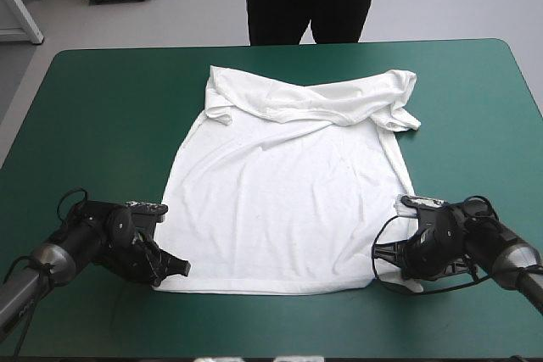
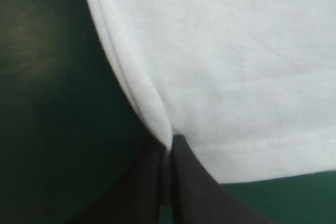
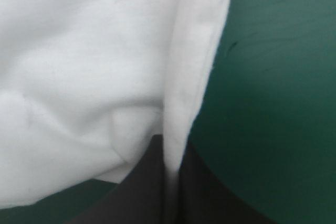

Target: Fold the cloth

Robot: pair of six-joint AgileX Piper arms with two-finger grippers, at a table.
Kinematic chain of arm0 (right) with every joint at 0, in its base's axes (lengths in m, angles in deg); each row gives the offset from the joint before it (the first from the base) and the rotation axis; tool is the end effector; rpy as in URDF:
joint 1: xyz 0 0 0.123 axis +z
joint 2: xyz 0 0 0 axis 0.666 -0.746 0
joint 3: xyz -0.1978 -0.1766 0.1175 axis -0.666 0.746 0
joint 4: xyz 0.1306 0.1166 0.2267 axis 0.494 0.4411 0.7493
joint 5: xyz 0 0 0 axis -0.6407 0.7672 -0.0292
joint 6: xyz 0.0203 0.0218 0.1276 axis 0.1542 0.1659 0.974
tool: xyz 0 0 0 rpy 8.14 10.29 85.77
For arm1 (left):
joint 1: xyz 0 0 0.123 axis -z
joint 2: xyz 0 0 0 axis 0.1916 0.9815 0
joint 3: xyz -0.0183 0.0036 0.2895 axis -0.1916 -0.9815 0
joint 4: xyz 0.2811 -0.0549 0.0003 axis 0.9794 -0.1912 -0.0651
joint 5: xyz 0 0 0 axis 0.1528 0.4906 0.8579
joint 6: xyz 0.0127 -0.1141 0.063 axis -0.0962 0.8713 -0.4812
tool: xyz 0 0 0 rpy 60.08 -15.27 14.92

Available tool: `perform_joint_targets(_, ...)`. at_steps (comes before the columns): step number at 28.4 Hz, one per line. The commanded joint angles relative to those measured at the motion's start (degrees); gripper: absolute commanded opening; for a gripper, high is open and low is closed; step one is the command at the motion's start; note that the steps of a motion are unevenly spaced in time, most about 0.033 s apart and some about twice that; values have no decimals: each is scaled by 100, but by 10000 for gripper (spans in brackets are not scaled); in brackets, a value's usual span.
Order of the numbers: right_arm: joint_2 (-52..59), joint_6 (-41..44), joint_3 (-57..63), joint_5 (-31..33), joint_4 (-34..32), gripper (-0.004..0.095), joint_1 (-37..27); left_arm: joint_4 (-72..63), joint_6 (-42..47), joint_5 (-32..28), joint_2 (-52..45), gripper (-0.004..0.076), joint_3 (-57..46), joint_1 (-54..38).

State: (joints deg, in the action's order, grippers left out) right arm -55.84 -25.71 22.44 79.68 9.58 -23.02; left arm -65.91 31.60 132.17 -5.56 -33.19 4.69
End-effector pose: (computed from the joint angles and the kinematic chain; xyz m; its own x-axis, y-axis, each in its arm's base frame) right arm 0.2107 0.0847 0.1543 -0.9898 0.0931 -0.1080 0.0762 0.9855 0.1518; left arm 0.2034 -0.0702 0.1466 -0.9844 0.1690 -0.0487 0.1732 0.9798 -0.1005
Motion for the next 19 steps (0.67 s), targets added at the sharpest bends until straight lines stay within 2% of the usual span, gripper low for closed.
perform_joint_targets(1,126,-204,-316,324,107,-17,15,-131,-33,-263,-30,-9,283,12)
perform_joint_targets(9,656,-352,-2150,720,-408,-17,15,-106,-85,133,-568,-9,2003,12)
perform_joint_targets(14,752,-519,-3531,917,-705,-17,15,-106,-261,139,-703,-9,3393,12)
perform_joint_targets(19,752,-1114,-5068,746,-967,-17,15,-116,-633,-40,-703,-9,5047,12)
